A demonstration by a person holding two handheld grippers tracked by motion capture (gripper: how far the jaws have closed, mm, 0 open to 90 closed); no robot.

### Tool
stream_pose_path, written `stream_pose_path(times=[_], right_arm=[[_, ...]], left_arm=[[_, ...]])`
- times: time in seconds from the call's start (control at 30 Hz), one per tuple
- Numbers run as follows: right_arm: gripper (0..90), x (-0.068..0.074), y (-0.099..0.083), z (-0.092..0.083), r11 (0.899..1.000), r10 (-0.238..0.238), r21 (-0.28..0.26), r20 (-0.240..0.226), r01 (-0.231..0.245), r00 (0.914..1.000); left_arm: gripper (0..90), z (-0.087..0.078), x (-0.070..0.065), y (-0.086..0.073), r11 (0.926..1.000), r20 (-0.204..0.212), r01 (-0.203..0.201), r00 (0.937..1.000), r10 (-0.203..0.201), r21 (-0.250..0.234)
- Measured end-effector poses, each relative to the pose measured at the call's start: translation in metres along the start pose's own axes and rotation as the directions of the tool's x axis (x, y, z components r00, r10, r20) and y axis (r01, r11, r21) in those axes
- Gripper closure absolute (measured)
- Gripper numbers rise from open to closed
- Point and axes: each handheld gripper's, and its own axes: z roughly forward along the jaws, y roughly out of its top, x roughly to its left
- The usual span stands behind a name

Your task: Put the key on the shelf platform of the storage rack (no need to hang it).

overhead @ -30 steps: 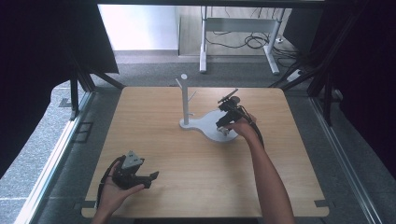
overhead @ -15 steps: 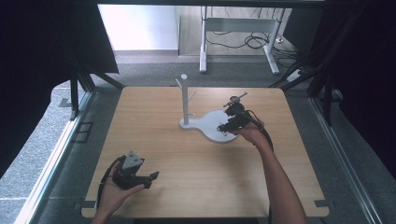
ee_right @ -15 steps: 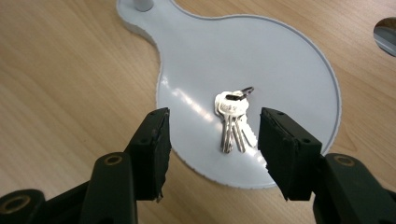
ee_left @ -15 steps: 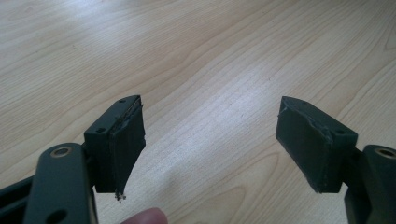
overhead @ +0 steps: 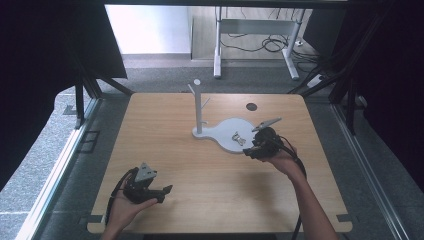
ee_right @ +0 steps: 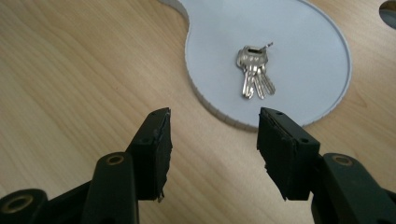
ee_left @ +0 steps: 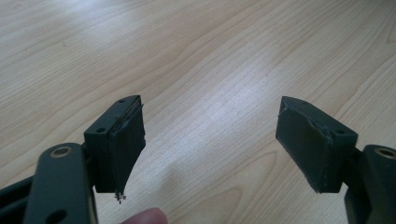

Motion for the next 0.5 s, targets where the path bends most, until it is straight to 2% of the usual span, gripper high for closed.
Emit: stream_pose_path(times=[0.17, 0.3, 0.5], right_arm=[[45.3, 0.002, -0.025, -0.008, 1.0, 0.009, -0.026, -0.005, -0.009, 0.9999], [45.2, 0.002, -0.047, -0.015, 0.998, 0.033, -0.048, -0.007, -0.033, 0.9994], [45.2, 0.004, -0.087, -0.022, 0.995, 0.061, -0.079, 0.001, -0.06, 0.9982]], left_arm=[[24.2, 0.003, -0.001, 0.0, 1.0, 0.005, -0.005, 1.0, 0.005, 0.008], [24.2, 0.004, -0.001, 0.0, 0.9999, 0.007, -0.002, 1.0, 0.002, 0.011], [24.1, 0.004, -0.002, -0.001, 0.9999, 0.006, -0.002, 1.0, 0.002, 0.015]])
